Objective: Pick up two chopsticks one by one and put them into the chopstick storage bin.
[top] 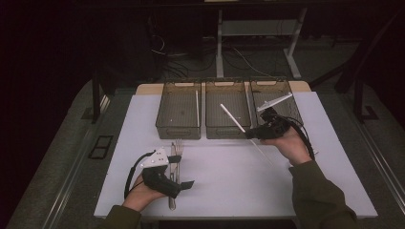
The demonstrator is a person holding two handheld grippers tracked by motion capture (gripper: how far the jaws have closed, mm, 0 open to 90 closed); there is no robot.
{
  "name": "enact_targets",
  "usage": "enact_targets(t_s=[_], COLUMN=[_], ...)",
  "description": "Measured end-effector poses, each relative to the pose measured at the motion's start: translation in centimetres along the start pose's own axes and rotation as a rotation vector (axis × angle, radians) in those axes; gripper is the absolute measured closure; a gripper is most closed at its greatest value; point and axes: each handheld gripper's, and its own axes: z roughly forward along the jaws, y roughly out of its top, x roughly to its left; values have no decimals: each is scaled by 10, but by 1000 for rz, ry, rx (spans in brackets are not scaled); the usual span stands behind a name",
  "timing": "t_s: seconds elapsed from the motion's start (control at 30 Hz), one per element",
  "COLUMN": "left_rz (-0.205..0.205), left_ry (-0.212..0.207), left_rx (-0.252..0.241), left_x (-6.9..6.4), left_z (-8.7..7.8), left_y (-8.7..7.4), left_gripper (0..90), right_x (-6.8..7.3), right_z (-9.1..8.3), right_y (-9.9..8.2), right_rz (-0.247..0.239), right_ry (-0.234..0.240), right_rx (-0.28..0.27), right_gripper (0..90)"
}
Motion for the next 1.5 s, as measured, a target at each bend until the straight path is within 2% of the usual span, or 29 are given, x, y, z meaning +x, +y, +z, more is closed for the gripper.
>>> enact_targets(t_s=[0.4, 0.57, 1.0, 1.5], left_rz=[-10, -15, -11, -4], left_ry=[-2, -1, -3, -6], left_rx=[-10, -14, -14, -20], left_x=[0, 0, 1, 1], left_z=[0, -1, -1, -2], left_y=[0, 0, 1, 2], left_gripper=[0, 0, 0, 0], right_x=[8, 11, 14, 30], right_z=[11, 17, 31, 72], right_y=[40, 55, 105, 163], right_rz=[9, 15, 28, 17], right_ry=[-10, -24, -48, -73], right_rx=[-53, -57, -132, -179], right_gripper=[847, 847, 847, 847])
